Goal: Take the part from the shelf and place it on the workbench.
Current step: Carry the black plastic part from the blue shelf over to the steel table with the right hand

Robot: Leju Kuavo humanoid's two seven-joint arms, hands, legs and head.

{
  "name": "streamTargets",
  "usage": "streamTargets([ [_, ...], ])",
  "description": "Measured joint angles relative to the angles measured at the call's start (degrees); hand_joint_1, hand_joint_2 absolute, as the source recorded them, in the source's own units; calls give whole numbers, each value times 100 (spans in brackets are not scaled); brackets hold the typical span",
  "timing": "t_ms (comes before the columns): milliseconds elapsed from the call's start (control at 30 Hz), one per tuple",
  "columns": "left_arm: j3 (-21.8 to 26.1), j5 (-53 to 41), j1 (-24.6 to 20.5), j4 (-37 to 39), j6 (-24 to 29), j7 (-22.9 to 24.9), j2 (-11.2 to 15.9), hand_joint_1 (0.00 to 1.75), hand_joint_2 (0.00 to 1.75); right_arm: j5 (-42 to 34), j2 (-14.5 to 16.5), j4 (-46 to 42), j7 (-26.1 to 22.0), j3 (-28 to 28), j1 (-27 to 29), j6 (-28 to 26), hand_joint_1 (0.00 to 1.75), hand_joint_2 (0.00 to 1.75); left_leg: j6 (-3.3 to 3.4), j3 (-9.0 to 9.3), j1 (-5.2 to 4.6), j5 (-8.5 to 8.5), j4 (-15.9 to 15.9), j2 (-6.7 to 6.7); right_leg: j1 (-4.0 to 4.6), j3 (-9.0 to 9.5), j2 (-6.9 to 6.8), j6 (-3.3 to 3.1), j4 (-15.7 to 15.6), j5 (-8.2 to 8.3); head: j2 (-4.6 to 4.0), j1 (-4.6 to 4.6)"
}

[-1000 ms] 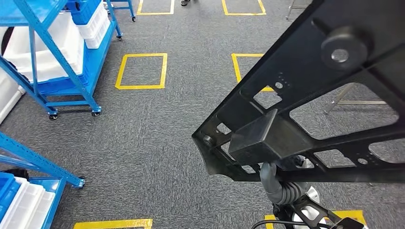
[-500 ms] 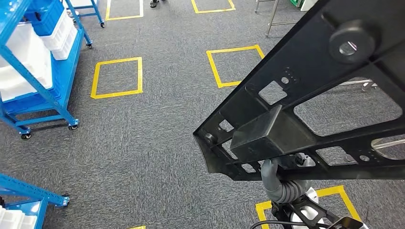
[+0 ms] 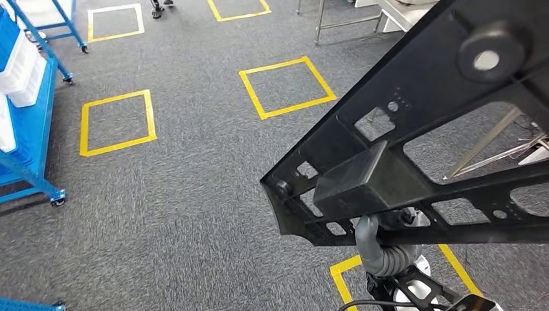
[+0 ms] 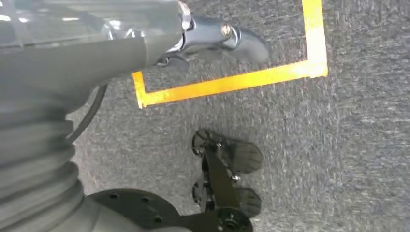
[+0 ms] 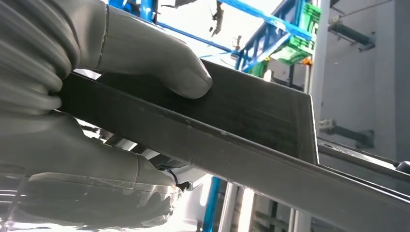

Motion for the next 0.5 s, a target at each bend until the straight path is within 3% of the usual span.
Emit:
streamTargets([
  [33,1,-2,-8,0,2,2,-4,0,175,-2,1,-1,0,-5,9,3,175,175,40,11,2,19,-23,56,-8,-14,14,33,-3,6,0,1],
  [100,1,-13,-22,0,4,-1,-12,0,175,-3,2,-2,0,-19,15,7,175,175,118,33,15,60,-80,181,7,-103,-199,85,172,-110,0,2],
  [167,1,-25,-12,0,4,-4,-16,0,175,-1,5,-2,-1,-36,16,7,175,175,163,43,1,72,-108,324,10,-402,-524,128,796,-449,0,2],
  [233,2,-29,3,0,4,-5,-17,0,175,2,14,-2,-1,-52,39,7,175,175,180,39,-22,62,-106,475,-13,-751,-630,167,1497,-720,0,1],
  [267,2,-31,6,0,2,-5,-17,0,175,4,19,-2,-1,-58,56,7,175,175,180,39,-27,56,-105,549,-23,-809,-645,178,1616,-714,0,1],
  [300,2,-33,3,0,0,-5,-21,0,175,7,27,-2,-1,-62,70,7,175,175,174,43,-29,48,-103,618,-29,-745,-668,184,1495,-604,0,1],
  [333,2,-34,0,0,-2,-5,-27,0,175,9,34,-2,-1,-65,80,7,175,175,163,53,-30,37,-101,680,-31,-568,-727,181,1166,-426,0,1],
  [400,2,-35,-5,0,-5,-5,-41,0,175,11,58,-3,-1,-72,84,10,175,175,119,80,-48,2,-88,786,-6,-136,-973,136,367,-137,0,1],
  [467,2,-36,-7,0,-5,-3,-47,0,175,14,86,-11,-1,-85,85,20,175,175,59,107,-73,-32,-79,873,37,44,-1093,59,13,-71,0,1],
  [500,2,-37,-11,0,-4,-2,-48,0,175,19,102,-17,-1,-95,90,27,175,175,28,122,-80,-45,-82,922,57,39,-1043,19,1,-74,0,1],
])
